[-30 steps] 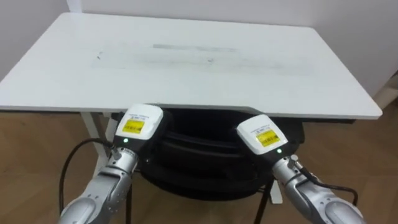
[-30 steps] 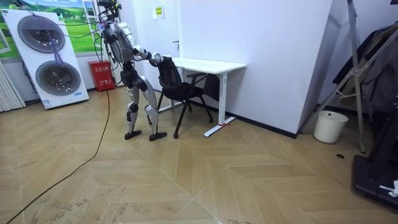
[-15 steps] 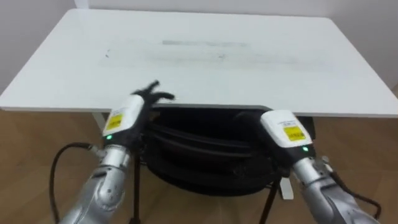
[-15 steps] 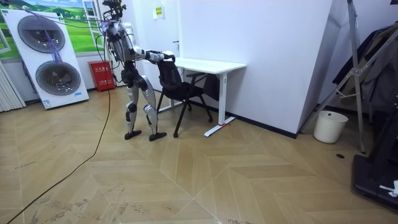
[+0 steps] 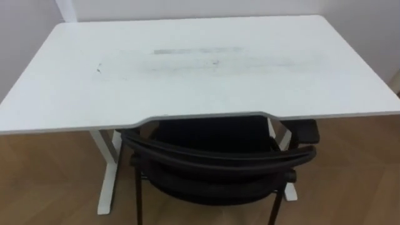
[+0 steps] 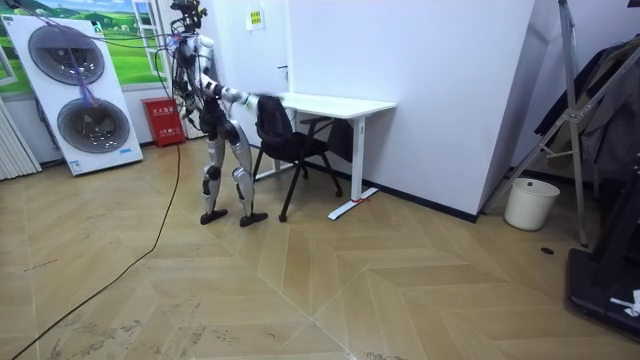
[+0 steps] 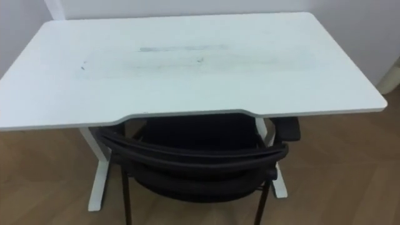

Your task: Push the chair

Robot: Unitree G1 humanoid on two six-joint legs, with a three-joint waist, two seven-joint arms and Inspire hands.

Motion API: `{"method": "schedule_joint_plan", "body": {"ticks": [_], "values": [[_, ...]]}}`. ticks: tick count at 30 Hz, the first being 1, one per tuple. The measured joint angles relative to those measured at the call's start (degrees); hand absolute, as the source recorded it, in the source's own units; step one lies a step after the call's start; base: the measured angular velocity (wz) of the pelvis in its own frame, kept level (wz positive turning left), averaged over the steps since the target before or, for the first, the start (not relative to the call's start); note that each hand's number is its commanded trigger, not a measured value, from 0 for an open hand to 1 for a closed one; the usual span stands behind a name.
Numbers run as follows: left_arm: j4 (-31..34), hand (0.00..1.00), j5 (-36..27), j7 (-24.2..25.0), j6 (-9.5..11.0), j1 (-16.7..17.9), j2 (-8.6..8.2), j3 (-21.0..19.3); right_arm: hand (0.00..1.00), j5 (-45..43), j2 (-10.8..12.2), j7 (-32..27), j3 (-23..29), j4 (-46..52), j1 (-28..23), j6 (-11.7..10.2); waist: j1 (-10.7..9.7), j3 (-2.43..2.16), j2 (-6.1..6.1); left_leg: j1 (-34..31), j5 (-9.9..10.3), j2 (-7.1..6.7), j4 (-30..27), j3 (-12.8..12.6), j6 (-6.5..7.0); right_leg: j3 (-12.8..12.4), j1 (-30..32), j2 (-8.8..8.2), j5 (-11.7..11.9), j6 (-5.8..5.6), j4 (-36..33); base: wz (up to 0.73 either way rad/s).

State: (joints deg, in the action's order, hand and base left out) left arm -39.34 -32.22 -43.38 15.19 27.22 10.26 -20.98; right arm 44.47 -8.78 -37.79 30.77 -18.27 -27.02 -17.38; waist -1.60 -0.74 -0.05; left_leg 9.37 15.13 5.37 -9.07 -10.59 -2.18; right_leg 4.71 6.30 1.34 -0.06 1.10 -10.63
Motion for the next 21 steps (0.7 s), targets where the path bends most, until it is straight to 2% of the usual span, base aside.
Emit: {"method": "schedule_joint_plan", "body": {"ticks": [1, 2, 3, 4, 5, 7, 8, 10, 11, 12, 13, 16, 19, 21], "values": [[-5.75, 0.00, -2.09, 1.03, -0.71, 0.71, -1.97, 0.19, 0.00, 3.14, 1.09, 0.56, -1.11, -6.05, -1.41, 0.32, -0.30, -0.17, 0.34, -0.55, 0.85, -0.03, -0.69, -0.10, 0.22, 0.06, 0.12, 0.03, -0.27, -0.61, 0.01, 0.00], [-8.08, 0.00, -2.74, 1.65, -1.06, 0.91, -2.63, 0.15, 0.00, 3.85, 1.58, 1.01, -1.10, -9.29, -1.63, 0.59, -0.37, -0.27, 0.49, -0.69, 1.09, -0.16, -0.74, -0.08, 0.27, 0.03, 0.16, 0.00, -0.39, -0.89, 0.01, 0.07], [-12.95, 0.00, -3.85, 3.40, -1.43, 1.39, -3.39, -0.15, 0.00, 5.32, 2.10, 1.83, -0.89, -16.46, -1.69, 1.30, -0.39, -0.33, 0.60, -0.70, 1.27, -0.38, -0.67, -0.07, 0.56, -0.25, 0.18, -0.11, -0.45, -1.16, 0.02, 0.07], [-17.76, 0.00, -3.85, 5.16, -1.64, 1.26, -3.42, -1.54, 0.00, 5.48, 2.13, 3.15, -0.46, -23.57, -1.41, 1.98, -0.47, -0.62, 0.92, -0.61, 1.36, -0.54, -0.66, -0.06, 0.87, -0.75, 0.15, -0.14, -0.34, -1.04, -0.08, 0.00], [-19.65, 0.00, -3.77, 5.93, -1.75, 1.68, -3.39, -2.43, 0.00, 5.30, 2.11, 3.97, -0.27, -26.63, -1.26, 2.47, -0.52, -0.73, 1.15, -0.57, 1.24, -0.63, -0.64, -0.08, 1.18, -0.81, 0.15, -0.20, -0.36, -1.08, -0.17, 0.00], [-25.21, 0.00, -3.51, 10.15, -2.37, 1.78, -2.72, -5.28, 0.00, 4.36, 2.09, 8.91, -1.13, -38.23, -0.49, 4.42, -0.36, -0.65, 1.68, -0.30, 1.45, -1.00, -0.52, -0.12, 1.50, -1.41, 0.48, -0.26, -0.54, -1.41, -0.94, -0.10], [-26.49, 0.00, -3.28, 11.29, -2.79, 1.76, -2.51, -5.28, 0.00, 4.23, 2.09, 10.12, -1.90, -40.83, -0.23, 5.17, -0.45, -0.65, 1.70, -0.25, 1.51, -1.03, -0.52, -0.22, 1.55, -1.47, 0.63, -0.30, -0.67, -1.50, -1.31, -0.10], [-30.05, 0.00, -0.60, 16.26, -5.90, 1.22, -2.79, -4.56, 0.00, 1.02, 2.11, 14.40, -4.69, -49.94, 1.01, 8.21, -1.39, -0.64, 1.81, 0.18, 1.78, -1.09, -0.55, -0.41, 1.77, -1.48, 0.53, -0.44, -0.85, -1.66, -2.15, 0.00], [-30.47, 0.00, 0.51, 17.49, -6.91, 0.89, -3.01, -4.28, 0.00, -0.23, 2.12, 15.28, -5.23, -51.62, 1.29, 9.04, -1.58, -0.64, 1.82, 0.26, 1.83, -1.09, -0.57, -0.40, 1.84, -1.39, 0.46, -0.53, -0.93, -1.71, -2.26, 0.00], [-31.63, 0.00, 2.70, 19.82, -8.87, -0.55, -3.14, -2.90, 0.00, -2.92, 2.13, 16.55, -6.76, -54.58, 2.05, 10.56, -1.75, -0.62, 1.82, 0.28, 2.04, -1.03, -0.61, -0.40, 1.84, -1.39, 0.38, -0.67, -0.94, -1.73, -2.26, 0.00], [-32.53, 0.00, 3.72, 21.83, -10.60, -2.02, -3.18, -0.79, 0.00, -6.47, 2.13, 17.25, -7.91, -56.87, 3.33, 12.08, -1.98, -0.60, 1.82, 0.32, 2.22, -1.03, -0.62, -0.40, 1.83, -1.40, 0.27, -0.81, -0.90, -1.80, -2.26, 0.00], [-33.40, 0.00, 7.06, 26.30, -13.93, -5.65, -3.17, 4.61, 0.00, -11.98, 2.08, 17.55, -10.44, -57.44, 7.16, 15.52, -2.97, -0.43, 2.06, 1.07, 2.31, -1.09, -0.61, -0.53, 1.95, -1.40, -0.43, -0.85, -0.86, -1.86, -2.21, -0.01], [-33.51, 0.00, 11.47, 30.24, -15.99, -9.46, -3.14, 7.55, 0.00, -13.97, 1.87, 18.46, -11.64, -57.27, 12.39, 17.49, -2.93, -0.25, 2.11, 1.31, 2.33, -1.10, -0.57, -0.78, 1.86, -1.47, -0.55, -0.65, -0.85, -1.85, -2.19, -0.04], [-32.90, 0.00, 14.28, 32.55, -16.39, -10.14, -3.22, 7.95, 0.00, -13.91, 1.84, 20.39, -11.94, -57.02, 15.03, 17.57, -2.83, -0.16, 2.19, 1.37, 2.40, -0.97, -0.57, -1.03, 1.75, -1.59, -0.54, -0.19, -0.77, -1.72, -1.89, -0.05]]}}
